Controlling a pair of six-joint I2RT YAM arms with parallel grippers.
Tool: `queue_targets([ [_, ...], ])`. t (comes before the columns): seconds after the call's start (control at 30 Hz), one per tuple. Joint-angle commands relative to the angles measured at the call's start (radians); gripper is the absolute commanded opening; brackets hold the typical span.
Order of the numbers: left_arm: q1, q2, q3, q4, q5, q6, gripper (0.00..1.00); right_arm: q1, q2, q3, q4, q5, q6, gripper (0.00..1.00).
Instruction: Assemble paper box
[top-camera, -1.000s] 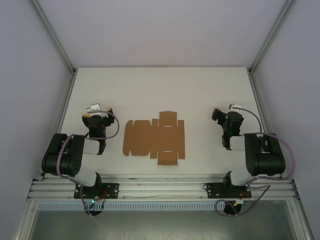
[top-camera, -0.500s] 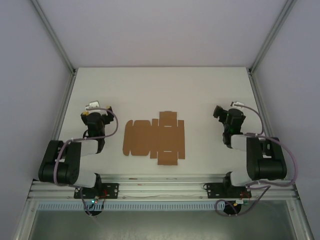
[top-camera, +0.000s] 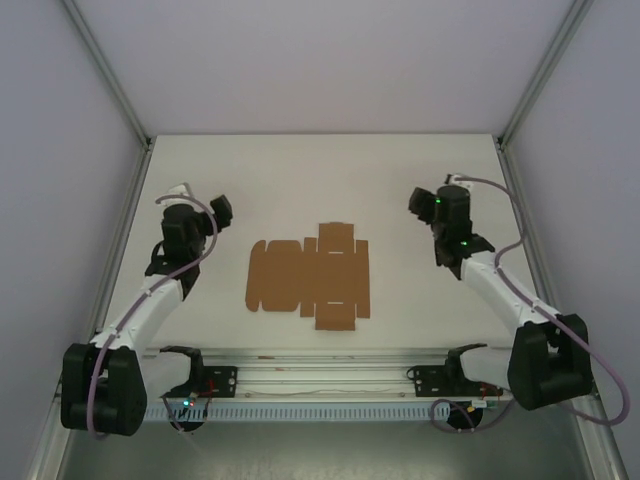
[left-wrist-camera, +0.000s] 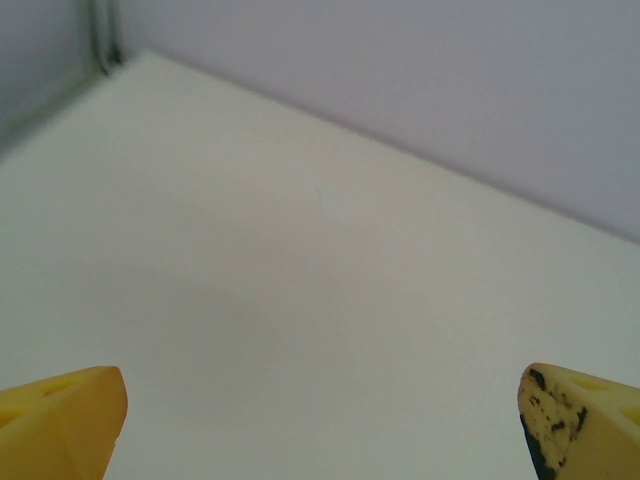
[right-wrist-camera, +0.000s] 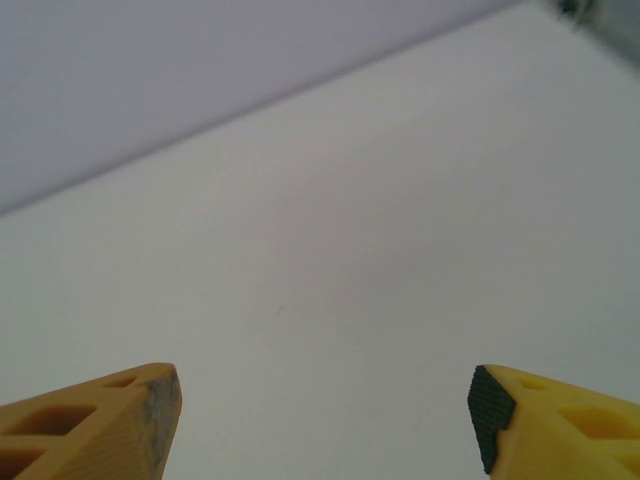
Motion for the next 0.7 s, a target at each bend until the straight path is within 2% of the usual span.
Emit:
queue_targets([
  [0.0, -0.06, 0.022, -0.022, -0.186, 0.065, -0.098, 1.0, 0.119, 0.056, 0.053, -0.291, -0.018, 0.096, 0.67],
  [0.07, -0.086, 0.057, -0.012, -0.236, 0.084, -0.128, 0.99, 0.18, 0.111, 0.088, -0.359, -0.082, 0.123, 0.51],
  [0.13, -0.093, 0.099, -0.009, -0.248, 0.174, -0.165, 1.0, 0.231, 0.179, 0.113, -0.382, -0.211, 0.135, 0.41],
  [0.2, -0.1, 0.139, -0.012, -0.242, 0.242, -0.177, 1.0, 0.272, 0.244, 0.13, -0.367, -0.325, 0.143, 0.34],
  [0.3, -0.106, 0.19, -0.007, -0.25, 0.273, -0.187, 1.0, 0.294, 0.327, 0.142, -0.299, -0.414, 0.162, 0.25],
  [0.47, -0.107, 0.249, 0.018, -0.302, 0.339, -0.178, 1.0, 0.294, 0.459, 0.172, -0.309, -0.36, 0.2, 0.23],
  [0.67, -0.107, 0.34, 0.011, -0.258, 0.529, -0.188, 1.0, 0.295, 0.559, 0.16, -0.326, -0.301, 0.23, 0.15],
])
